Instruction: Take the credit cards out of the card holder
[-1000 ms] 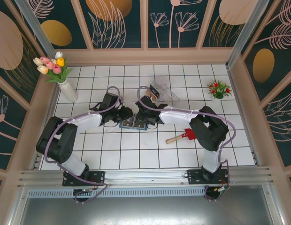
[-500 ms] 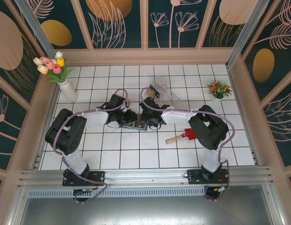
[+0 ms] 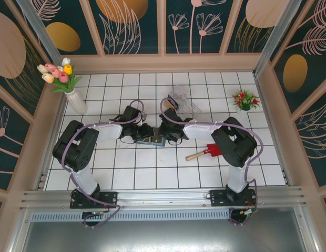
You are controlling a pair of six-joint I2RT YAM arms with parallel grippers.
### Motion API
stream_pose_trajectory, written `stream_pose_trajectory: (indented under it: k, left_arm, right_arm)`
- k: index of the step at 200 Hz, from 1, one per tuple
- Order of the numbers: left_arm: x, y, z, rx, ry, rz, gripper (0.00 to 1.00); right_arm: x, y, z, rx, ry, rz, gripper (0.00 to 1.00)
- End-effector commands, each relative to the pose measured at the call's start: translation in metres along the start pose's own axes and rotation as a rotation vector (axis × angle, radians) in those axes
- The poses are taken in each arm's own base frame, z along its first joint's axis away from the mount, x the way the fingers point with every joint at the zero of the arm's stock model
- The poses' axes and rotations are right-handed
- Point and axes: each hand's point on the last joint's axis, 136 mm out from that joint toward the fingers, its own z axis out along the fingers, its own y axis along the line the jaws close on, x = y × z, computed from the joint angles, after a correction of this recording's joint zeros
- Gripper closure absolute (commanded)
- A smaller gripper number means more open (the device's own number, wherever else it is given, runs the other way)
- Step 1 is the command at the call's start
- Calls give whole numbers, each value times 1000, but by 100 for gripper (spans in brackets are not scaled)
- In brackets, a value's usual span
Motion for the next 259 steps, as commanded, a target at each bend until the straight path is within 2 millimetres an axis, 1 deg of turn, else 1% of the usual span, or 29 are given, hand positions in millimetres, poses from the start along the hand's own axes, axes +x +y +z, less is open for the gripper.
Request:
stream_pose_trajectory:
  k: [1,45,70,80,82,85,102,120,138,168,194,208,236,259]
  left_arm:
    - [4,1,5,9,24,12,79]
    - [-2,-14,-7,52,-9,42,81]
    - [-1,-25,-14,120,-13,50,82]
    - [1,-26,-14,141,-9,48,81]
    - [-2,-32,-20,158,-24,60,81]
    - [-2,-36,-23,172,-28,68,81]
    - [-1,-41,-26,198,-30,78,82]
    - [1,-35,-24,183,-26,71,84]
    - [3,-29,-21,175,-18,59,88]
    - [3,-27,-18,174,-17,51,90]
    - [3,-23,-18,162,-17,48,95]
    - [3,-19,-17,148,-21,45,100]
    - [5,-9,-19,125,-25,40,100]
    - [5,1,-25,86,-35,48,100]
  right_arm:
    - [10,-15,7,28,38,16,80]
    - [10,-16,7,31,41,18,80]
    - [11,-17,8,40,47,16,80]
    - [11,-18,8,44,48,15,80]
    - [11,-19,8,46,49,15,80]
    - [11,-18,8,45,48,16,80]
    - [12,-18,9,45,52,14,80]
    - [13,-18,10,45,56,12,80]
    - [12,-17,9,43,54,12,80]
    - [13,-18,10,43,56,11,80]
    - [13,-17,10,40,55,9,80]
    - [13,-17,9,41,54,8,81]
    - [13,-18,8,42,54,3,80]
    - [12,-17,7,40,53,-7,80]
